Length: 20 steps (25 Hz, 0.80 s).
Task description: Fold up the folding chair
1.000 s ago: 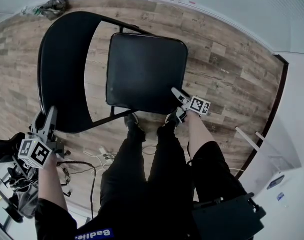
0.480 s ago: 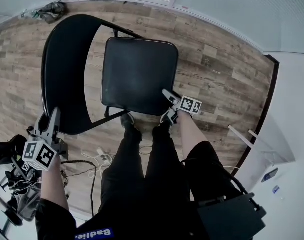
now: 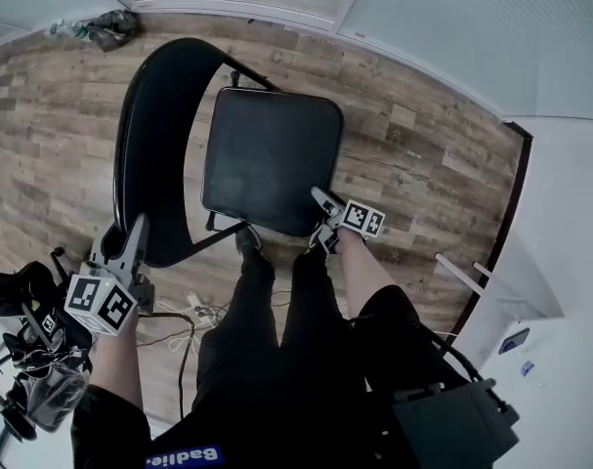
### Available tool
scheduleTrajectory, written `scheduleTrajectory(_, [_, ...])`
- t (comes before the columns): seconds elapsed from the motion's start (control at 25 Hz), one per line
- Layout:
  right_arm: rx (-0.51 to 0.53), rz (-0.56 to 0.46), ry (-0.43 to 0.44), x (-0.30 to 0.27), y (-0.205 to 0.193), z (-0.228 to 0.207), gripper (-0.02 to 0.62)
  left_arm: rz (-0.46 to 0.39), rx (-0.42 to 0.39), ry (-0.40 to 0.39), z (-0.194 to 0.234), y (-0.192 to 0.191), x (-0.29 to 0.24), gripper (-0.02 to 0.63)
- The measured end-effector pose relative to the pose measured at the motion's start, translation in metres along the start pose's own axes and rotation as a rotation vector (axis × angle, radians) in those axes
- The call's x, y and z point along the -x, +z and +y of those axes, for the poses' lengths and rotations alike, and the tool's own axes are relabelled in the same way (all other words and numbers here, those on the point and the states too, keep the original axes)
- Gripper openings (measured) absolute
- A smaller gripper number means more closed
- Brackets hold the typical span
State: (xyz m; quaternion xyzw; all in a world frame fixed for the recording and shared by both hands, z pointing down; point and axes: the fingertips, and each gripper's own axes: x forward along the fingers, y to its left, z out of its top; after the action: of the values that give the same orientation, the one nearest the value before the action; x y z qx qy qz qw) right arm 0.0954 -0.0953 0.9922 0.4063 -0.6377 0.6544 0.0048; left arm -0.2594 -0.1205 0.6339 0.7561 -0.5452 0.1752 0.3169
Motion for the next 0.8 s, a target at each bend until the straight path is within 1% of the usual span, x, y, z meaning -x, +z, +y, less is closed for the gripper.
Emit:
scheduleTrajectory(0.12, [0.008,0.013,-0.014,0.002,-0.003,0.022,0.272,-0.013,0.000,-0.021,-0.003,0.005,0.006,0.117])
scheduleTrajectory(0.36, [0.032,0.039,-0.035,0.006,-0.003,0.062,0.259,0.003,0.011,-0.012,-0.016,0.022,0.013,0.110])
scheduleTrajectory(0.44, [0.046,0.045,-0.040,0.006,-0.008,0.077,0.255,0.005,0.004,-0.010,-0.017,0.026,0.020,0.109])
scheduleTrajectory(0.6, [0.074,0.063,-0.060,0.004,-0.016,0.107,0.249,-0.017,-0.012,-0.012,-0.018,0.035,0.032,0.107])
scheduleTrajectory(0.8, [0.098,0.084,-0.091,0.003,-0.023,0.142,0.239,-0.040,-0.036,-0.044,-0.033,0.045,0.040,0.104])
